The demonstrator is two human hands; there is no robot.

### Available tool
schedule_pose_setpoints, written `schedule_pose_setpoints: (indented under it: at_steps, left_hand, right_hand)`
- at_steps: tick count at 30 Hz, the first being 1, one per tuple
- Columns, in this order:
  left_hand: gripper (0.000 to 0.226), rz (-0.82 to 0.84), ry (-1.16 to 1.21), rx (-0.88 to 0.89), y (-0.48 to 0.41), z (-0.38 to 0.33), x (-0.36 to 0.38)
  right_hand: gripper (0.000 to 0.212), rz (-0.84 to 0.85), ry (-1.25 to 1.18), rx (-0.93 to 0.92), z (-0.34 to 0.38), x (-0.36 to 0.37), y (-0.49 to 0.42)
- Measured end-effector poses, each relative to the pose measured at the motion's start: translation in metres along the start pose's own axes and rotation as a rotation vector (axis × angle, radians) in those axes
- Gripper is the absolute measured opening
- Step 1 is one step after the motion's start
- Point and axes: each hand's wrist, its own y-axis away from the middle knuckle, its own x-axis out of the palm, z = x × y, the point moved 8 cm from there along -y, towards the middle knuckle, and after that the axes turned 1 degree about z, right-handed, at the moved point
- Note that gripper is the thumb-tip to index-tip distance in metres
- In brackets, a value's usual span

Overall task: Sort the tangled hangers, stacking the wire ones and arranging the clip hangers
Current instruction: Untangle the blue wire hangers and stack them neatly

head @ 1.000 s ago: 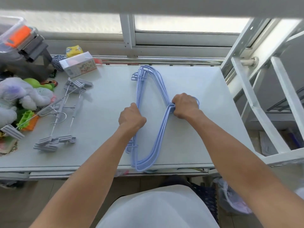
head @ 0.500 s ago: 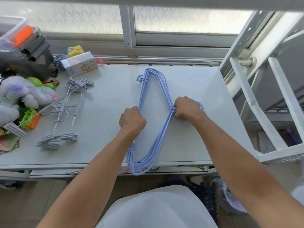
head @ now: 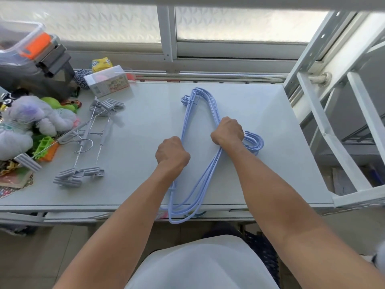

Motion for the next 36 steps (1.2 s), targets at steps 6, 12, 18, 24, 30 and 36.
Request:
schedule_pose_setpoints:
  at_steps: [6,12,18,24,30,36]
  left_hand:
    - [0.014,-0.018,0.015,0.002,0.000,-0.004,-0.001]
    - [0.007,-0.056,0.066,-0.026,0.000,0.000,0.002]
    - [0.017,-0.138,0.138,-0.038,0.000,0.003,-0.001]
    - [0.014,0.037,0.047,-0.062,0.003,0.007,0.005]
    - [0.011,0.176,-0.054,-0.053,0.007,0.023,0.013]
    - [0.016,0.176,-0.033,-0.038,0.008,0.022,0.011]
  right_hand:
    - [0.015,0.023,-0.105,0.036,-0.002,0.005,-0.004]
    - [0.014,-0.001,-0.127,0.025,-0.002,-0.001,-0.013]
    - [0.012,-0.030,-0.166,0.006,-0.003,0.009,-0.015]
    - [0.007,0.045,-0.223,-0.005,-0.004,0.008,-0.019]
    - [0.034,-0.126,-0.185,-0.472,0.022,-0.028,0.040]
    - [0.061,0.563,0.297,-0.814,0.042,0.046,0.167]
